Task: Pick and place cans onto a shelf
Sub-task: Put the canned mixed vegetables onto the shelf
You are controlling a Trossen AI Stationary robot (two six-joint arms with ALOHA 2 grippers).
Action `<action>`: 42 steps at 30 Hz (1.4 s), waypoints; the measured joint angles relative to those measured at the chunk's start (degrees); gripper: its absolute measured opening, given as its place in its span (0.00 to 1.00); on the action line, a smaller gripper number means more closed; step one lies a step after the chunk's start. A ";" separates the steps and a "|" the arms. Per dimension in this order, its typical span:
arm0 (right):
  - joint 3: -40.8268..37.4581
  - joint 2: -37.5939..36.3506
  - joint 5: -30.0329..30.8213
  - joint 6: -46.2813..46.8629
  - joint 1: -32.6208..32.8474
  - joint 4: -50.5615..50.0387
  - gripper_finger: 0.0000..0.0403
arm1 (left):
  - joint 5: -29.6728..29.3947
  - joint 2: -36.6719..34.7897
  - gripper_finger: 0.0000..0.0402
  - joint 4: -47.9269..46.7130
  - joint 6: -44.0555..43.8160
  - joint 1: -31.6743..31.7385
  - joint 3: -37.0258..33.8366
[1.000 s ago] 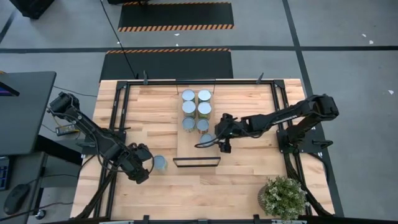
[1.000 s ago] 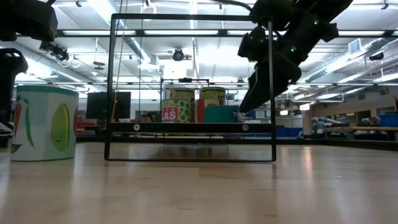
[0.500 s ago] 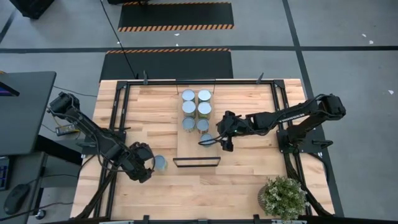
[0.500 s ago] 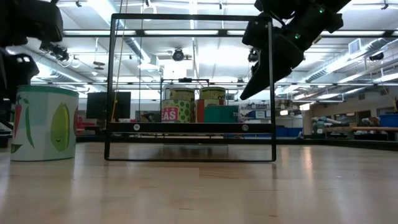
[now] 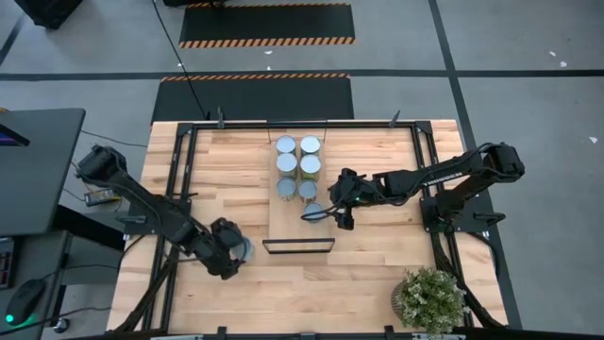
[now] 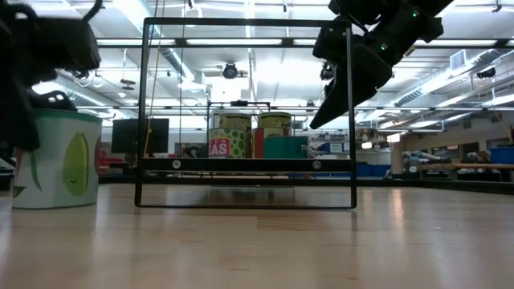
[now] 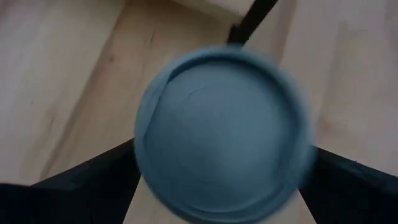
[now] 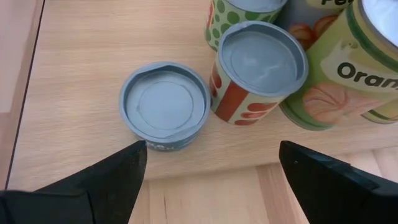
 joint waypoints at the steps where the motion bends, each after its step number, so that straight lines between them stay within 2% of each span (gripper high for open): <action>1: 0.00 0.00 0.00 -0.02 0.00 0.00 0.93 | 0.09 1.29 0.97 0.34 0.49 0.23 0.00; 7: 0.00 0.00 0.00 -0.02 0.00 -0.03 0.93 | 1.23 6.24 0.97 0.83 1.08 2.28 0.49; 16: 0.00 0.00 0.00 0.00 0.00 0.01 0.93 | 1.57 6.56 0.96 0.59 6.21 3.14 4.11; 20: 0.00 0.00 0.00 0.03 0.00 -0.03 0.93 | 1.07 6.56 0.89 -0.11 6.07 3.24 4.13; 27: 0.00 0.00 0.00 0.03 -0.08 -0.03 0.93 | 1.02 6.00 0.69 -1.38 6.61 4.63 4.13; 32: 0.00 0.00 0.00 0.05 -0.22 0.00 0.93 | 2.36 2.41 0.67 -4.34 7.47 7.90 4.20; 35: 0.00 0.00 0.00 0.05 -0.20 0.00 0.93 | 3.10 0.88 0.69 -7.67 10.56 10.74 6.99; 42: -0.02 0.00 0.00 0.49 -0.22 0.00 0.93 | 2.90 1.03 0.71 -16.79 23.74 18.42 19.06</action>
